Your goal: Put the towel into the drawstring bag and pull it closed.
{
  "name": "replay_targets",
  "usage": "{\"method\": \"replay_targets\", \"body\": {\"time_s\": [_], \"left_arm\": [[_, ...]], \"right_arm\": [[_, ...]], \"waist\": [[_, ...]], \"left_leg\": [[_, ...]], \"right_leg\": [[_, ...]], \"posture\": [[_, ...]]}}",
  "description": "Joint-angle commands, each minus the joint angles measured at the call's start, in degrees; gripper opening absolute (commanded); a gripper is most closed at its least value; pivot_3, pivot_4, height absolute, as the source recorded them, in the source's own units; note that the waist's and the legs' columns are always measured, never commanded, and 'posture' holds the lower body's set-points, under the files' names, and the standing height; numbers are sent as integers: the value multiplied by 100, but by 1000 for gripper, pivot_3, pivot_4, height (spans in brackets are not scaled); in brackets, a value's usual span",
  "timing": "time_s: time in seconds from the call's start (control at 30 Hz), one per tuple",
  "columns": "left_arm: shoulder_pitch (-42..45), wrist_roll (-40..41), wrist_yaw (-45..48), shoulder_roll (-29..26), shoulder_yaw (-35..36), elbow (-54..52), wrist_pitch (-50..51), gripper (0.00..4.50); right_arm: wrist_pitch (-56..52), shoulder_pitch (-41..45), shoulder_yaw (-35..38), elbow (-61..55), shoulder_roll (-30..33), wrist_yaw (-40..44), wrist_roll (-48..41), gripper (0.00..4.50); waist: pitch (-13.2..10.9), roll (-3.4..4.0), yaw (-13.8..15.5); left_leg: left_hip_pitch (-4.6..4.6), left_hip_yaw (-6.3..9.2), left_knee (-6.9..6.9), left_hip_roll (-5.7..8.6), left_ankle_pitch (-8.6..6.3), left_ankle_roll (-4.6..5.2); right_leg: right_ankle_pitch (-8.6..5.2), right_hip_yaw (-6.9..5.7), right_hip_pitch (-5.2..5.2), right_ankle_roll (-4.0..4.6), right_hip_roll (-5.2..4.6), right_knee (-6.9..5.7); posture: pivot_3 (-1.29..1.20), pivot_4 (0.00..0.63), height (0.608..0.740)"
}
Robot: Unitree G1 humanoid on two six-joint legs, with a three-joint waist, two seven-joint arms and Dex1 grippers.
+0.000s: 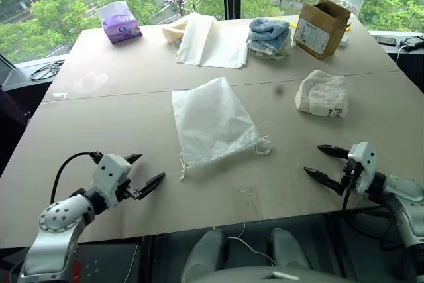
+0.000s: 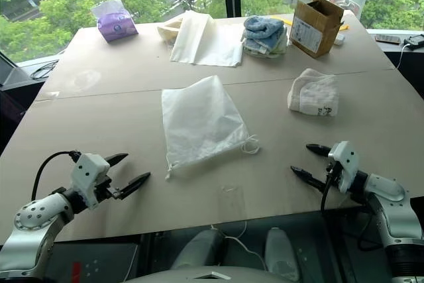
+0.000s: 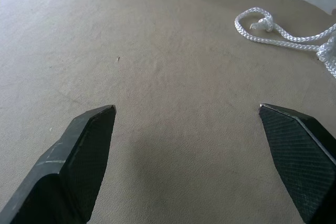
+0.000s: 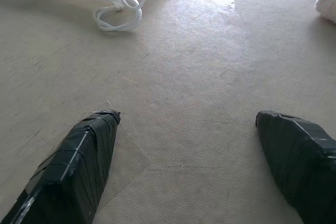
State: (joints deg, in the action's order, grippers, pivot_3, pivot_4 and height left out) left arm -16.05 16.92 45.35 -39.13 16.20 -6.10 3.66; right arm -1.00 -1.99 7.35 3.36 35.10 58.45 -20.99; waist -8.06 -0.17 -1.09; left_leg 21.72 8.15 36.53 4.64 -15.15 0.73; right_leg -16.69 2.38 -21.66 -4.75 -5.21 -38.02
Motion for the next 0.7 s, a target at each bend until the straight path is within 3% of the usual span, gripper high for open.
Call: {"method": "replay_targets", "body": {"time_s": [0.03,0.7], "left_arm": [[-151,27,131,-79,31,-17,136,4500],[-13,164,347,78,-28,590,-282,4500]], "right_arm": [[151,3,102,24,-19,88,-104,4445],[388,168,122,376,8,249,-109,4445]], "waist": [[0,0,0],[1,2,15]], "left_leg": [[0,0,0,0,0,0],[-2,0,0,0,0,1]], "right_leg": [[0,0,0,0,0,0],[0,-1,0,0,0,0]], "posture": [[0,150,740],[0,150,740]]}}
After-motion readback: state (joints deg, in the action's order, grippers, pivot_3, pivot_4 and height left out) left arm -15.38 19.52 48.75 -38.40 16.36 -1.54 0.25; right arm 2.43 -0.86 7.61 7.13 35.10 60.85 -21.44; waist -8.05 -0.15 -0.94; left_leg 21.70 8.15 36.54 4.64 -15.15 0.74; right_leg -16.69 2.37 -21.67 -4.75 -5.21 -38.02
